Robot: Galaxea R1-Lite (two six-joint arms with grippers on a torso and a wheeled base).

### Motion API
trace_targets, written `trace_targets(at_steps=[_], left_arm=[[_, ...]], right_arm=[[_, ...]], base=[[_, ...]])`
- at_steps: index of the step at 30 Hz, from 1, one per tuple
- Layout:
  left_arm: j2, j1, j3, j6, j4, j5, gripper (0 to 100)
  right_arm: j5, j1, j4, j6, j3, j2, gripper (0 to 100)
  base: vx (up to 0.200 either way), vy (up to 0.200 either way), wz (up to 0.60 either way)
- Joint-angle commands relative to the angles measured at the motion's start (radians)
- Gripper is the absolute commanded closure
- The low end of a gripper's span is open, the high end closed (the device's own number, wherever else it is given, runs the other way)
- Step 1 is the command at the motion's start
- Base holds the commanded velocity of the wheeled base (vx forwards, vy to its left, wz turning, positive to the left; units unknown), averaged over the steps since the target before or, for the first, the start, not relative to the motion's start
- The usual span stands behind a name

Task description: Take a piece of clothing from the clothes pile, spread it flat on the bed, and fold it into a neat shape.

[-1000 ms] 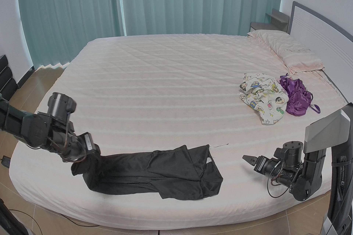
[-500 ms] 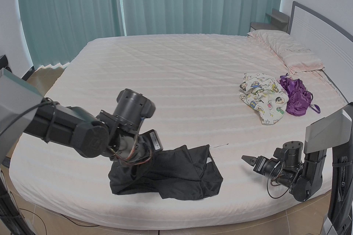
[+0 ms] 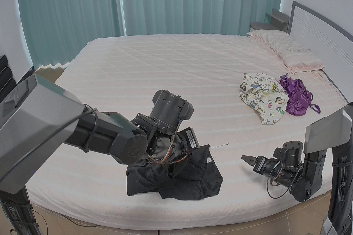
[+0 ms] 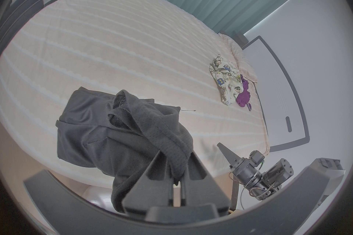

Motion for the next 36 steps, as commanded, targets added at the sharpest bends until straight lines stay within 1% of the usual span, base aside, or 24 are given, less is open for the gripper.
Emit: trace_targets(at_steps=[1,2,3,11,17,18,20,22,23,24,25,26,27,30,32,36], left_arm=[[0.018,-0.004,0.011,-0.007,-0.016,-0.016,100],[0.018,-0.004,0.02,-0.018,-0.036,-0.034,100],[0.018,-0.004,0.023,-0.021,-0.046,-0.039,0],[0.018,-0.01,0.069,-0.041,-0.098,-0.04,0],[0.018,-0.01,0.111,-0.118,-0.118,-0.033,0],[0.016,-0.01,0.115,-0.121,-0.12,-0.033,0],[-0.019,-0.001,0.175,-0.133,-0.131,-0.031,0],[-0.019,-0.001,0.175,-0.133,-0.131,-0.031,0],[-0.097,0.049,0.307,-0.15,-0.18,-0.034,0],[-0.1,0.051,0.313,-0.151,-0.183,-0.034,0],[-0.137,0.071,0.381,-0.193,-0.224,-0.039,0],[-0.137,0.071,0.381,-0.193,-0.224,-0.039,0],[-0.188,0.12,0.482,-0.247,-0.299,-0.057,0],[-0.224,0.18,0.595,-0.263,-0.393,-0.106,0],[-0.243,0.24,0.678,-0.27,-0.457,-0.132,0],[-0.254,0.344,0.807,-0.267,-0.548,-0.191,0]], right_arm=[[0.001,0.001,-0.01,0.0,-0.002,0.0,0],[0.001,0.002,-0.01,0.0,-0.002,0.002,0],[0.001,0.004,-0.01,0.0,-0.002,0.002,0],[0.001,0.01,-0.01,0.002,0.0,0.005,0],[0.001,0.019,-0.01,0.002,0.003,0.008,0],[0.001,0.019,-0.01,0.002,0.003,0.008,0],[0.001,0.019,-0.01,0.002,0.008,0.007,0],[0.001,0.019,-0.01,0.002,0.008,0.007,0],[0.001,0.022,-0.01,0.003,0.009,0.004,0],[0.001,0.022,-0.01,0.003,0.009,0.004,0],[0.001,0.025,-0.01,0.003,0.009,0.002,0],[0.001,0.025,-0.01,0.003,0.009,0.002,0],[-0.001,0.033,-0.01,0.002,0.008,0.0,0],[-0.002,0.044,-0.01,0.002,0.008,-0.001,0],[-0.007,0.055,-0.01,0.002,0.008,-0.006,0],[-0.032,0.082,-0.01,-0.009,-0.009,-0.003,0]], base=[[0.0,0.0,0.0],[0.0,0.0,0.0],[0.0,0.0,0.0],[0.0,0.0,0.0],[0.0,0.0,0.0],[0.0,0.0,0.0],[0.0,0.0,0.0],[0.0,0.0,0.0],[0.0,0.0,0.0],[0.0,0.0,0.0],[0.0,0.0,0.0],[0.0,0.0,0.0],[0.0,0.0,0.0],[-0.133,0.0,0.0],[-0.2,0.0,0.0],[0.0,0.0,0.0]])
